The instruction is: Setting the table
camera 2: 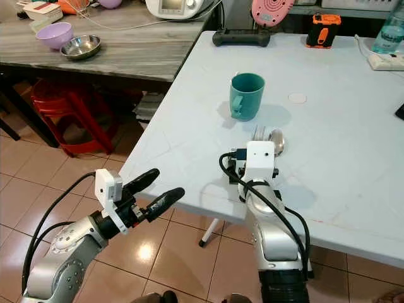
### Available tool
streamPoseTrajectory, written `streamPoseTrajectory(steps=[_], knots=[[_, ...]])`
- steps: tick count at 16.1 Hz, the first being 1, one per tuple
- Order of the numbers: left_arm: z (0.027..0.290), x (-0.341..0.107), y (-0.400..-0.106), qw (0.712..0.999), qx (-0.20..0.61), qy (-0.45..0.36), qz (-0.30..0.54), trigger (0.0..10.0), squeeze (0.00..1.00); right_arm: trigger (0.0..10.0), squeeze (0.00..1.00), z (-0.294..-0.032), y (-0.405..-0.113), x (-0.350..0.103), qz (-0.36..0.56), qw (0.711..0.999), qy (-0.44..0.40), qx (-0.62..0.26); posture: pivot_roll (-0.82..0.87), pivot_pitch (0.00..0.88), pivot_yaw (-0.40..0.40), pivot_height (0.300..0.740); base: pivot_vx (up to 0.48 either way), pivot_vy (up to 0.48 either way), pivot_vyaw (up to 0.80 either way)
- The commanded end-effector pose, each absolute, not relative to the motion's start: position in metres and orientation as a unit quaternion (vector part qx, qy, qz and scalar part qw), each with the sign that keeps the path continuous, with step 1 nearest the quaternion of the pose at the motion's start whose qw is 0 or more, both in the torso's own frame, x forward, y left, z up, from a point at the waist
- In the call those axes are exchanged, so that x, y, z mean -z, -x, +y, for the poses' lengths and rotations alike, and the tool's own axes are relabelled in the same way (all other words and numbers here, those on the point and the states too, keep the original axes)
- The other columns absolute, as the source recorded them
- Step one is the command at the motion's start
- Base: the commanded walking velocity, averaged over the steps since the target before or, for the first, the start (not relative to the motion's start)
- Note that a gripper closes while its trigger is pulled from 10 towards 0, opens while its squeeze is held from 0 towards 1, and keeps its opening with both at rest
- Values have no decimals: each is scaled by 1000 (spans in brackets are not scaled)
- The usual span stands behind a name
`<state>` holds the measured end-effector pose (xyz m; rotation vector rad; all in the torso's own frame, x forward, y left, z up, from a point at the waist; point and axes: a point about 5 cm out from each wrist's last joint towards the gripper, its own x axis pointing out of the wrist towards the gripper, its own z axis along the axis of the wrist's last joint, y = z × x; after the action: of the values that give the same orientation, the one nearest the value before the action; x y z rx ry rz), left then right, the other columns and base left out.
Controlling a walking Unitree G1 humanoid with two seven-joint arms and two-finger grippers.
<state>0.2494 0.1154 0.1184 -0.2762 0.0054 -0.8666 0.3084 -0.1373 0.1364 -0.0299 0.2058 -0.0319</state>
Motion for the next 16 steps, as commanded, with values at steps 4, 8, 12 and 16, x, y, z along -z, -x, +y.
streamPoseTrajectory(steps=[4,8,12,16], knots=[[114,-123,-247,891,435,131,0,10000,0,0,0,-146,-311,-130,126,991,23,34,-90,153,83,740,0,0,0],[111,-123,-245,884,448,132,4,10000,0,0,0,-153,-309,-123,144,988,17,45,-91,154,85,740,0,0,0],[110,-123,-244,879,459,132,8,10000,0,0,0,-155,-307,-118,156,987,12,49,-92,153,87,740,0,0,0],[109,-121,-242,875,468,124,12,10000,0,0,0,-157,-306,-114,166,985,0,53,-92,151,88,740,0,0,0]])
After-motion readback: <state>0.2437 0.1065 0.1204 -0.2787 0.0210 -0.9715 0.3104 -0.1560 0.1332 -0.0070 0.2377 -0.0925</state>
